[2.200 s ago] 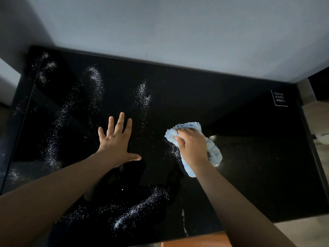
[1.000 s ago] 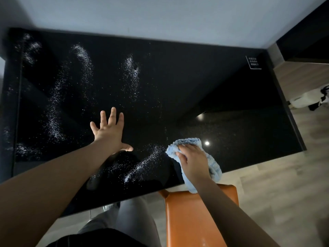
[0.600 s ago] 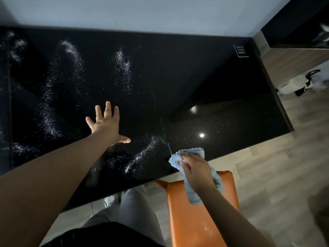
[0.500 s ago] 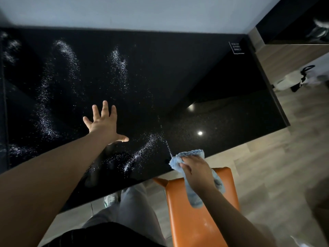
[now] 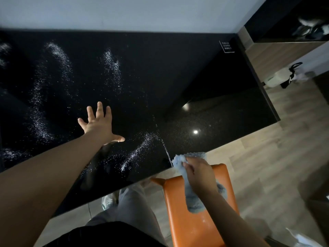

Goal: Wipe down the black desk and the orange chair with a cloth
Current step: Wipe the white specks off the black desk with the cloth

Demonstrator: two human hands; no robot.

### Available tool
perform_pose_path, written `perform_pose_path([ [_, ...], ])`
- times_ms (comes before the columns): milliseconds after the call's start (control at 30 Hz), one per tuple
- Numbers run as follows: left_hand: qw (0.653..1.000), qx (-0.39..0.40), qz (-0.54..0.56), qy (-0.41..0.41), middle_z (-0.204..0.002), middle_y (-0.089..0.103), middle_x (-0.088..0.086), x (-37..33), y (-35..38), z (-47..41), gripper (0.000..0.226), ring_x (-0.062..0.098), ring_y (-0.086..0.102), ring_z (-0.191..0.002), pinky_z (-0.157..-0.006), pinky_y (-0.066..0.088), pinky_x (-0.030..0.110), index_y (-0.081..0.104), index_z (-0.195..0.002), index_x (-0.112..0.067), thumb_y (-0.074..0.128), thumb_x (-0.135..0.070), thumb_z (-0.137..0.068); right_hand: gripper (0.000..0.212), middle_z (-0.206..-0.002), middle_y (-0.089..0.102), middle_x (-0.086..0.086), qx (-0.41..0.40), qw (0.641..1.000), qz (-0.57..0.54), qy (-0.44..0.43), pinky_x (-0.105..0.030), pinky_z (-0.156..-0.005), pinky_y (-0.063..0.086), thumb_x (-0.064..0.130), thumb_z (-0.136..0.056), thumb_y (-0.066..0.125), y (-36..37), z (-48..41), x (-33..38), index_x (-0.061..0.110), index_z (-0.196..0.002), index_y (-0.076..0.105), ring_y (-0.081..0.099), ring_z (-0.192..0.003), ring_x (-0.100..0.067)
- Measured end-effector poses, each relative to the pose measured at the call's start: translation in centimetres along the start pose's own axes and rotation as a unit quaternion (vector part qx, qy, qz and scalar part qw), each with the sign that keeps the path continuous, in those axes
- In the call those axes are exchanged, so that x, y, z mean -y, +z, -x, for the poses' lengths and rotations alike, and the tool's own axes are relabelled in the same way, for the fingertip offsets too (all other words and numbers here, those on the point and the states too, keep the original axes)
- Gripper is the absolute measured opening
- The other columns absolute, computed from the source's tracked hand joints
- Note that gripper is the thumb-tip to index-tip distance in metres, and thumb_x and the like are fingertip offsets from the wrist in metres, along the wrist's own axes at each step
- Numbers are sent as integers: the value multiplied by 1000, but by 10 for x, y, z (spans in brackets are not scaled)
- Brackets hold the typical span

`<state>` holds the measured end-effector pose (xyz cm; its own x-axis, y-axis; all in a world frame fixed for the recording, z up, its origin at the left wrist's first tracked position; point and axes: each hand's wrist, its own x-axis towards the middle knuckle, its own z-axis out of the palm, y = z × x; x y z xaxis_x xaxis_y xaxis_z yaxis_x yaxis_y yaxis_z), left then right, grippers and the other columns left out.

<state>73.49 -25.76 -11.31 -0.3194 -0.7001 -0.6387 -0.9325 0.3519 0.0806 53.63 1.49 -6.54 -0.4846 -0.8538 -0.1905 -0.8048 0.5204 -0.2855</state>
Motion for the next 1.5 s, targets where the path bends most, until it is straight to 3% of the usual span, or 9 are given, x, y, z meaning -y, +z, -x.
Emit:
perform_pose_path([
  [100, 1000, -3, -14, 1, -155, -31, 5, 1, -1, 1, 138, 38, -17, -145, -112, 15, 63, -18, -151, -22, 65, -81, -57, 14, -79, 56, 12, 5, 1000, 5, -12, -22, -72, 45, 20, -94, 50, -14, -29, 10, 20, -89, 63, 57, -78, -6],
  [200, 1000, -4, -23, 1, -156, -29, 5, 2, -4, 3, 134, 38, -15, -146, -112, 18, 61, -17, -151, -22, 64, -80, -60, 17, -89, 65, 9, -41, 999, -8, -31, -24, -80, 47, 21, -94, 51, -26, -66, 25, 19, -99, 67, 59, -85, -6],
  [367, 997, -65, 44, -9, -160, 5, 0, 7, -23, 1, 107, 30, 12, -145, -112, 27, 51, 14, -153, -24, 63, -72, -71, 19, -99, 67, 9, -62, 995, -41, -66, -25, -86, 46, 23, -95, 50, -41, -136, 57, 21, -104, 67, 58, -91, -5],
  [433, 993, -90, 74, -14, -159, 10, 0, 10, -32, -2, 100, 28, 14, -144, -113, 25, 49, 19, -152, -24, 63, -69, -74, 19, -96, 66, 9, -59, 994, -40, -84, -28, -86, 47, 24, -95, 48, -47, -168, 69, 21, -101, 66, 58, -91, -6],
  [700, 994, -81, 67, -20, -161, -9, -2, 24, -59, -39, 104, 31, -11, -147, -119, 11, 53, 8, -154, -26, 61, -70, -75, 17, -73, 53, 11, -101, 979, -42, -170, -26, -67, 40, 20, -94, 51, -52, -301, 128, 15, -84, 63, 48, -72, -6],
  [933, 994, -86, 59, -43, -157, -28, 0, 39, -66, -71, 124, 35, -21, -145, -117, 2, 57, -13, -152, -30, 53, -85, -63, 21, -92, 67, 0, -108, 966, -28, -233, -32, -71, 48, 20, -95, 47, -46, -401, 170, 10, -89, 64, 61, -84, -17],
  [1233, 994, -69, 63, -61, -154, -34, -1, 47, -65, -90, 129, 36, -24, -144, -116, 2, 57, -17, -150, -32, 58, -85, -59, 25, -68, 45, 0, -97, 971, -3, -217, -32, -59, 29, 18, -93, 48, -26, -483, 195, 12, -69, 45, 42, -66, -19],
  [1500, 993, -62, 64, -71, -152, -38, -1, 44, -63, -92, 129, 35, -28, -142, -116, -2, 55, -21, -149, -32, 59, -82, -61, 21, -74, 49, -3, -78, 968, 7, -239, -34, -62, 36, 20, -95, 46, -11, -517, 218, 15, -75, 46, 49, -75, -25],
])
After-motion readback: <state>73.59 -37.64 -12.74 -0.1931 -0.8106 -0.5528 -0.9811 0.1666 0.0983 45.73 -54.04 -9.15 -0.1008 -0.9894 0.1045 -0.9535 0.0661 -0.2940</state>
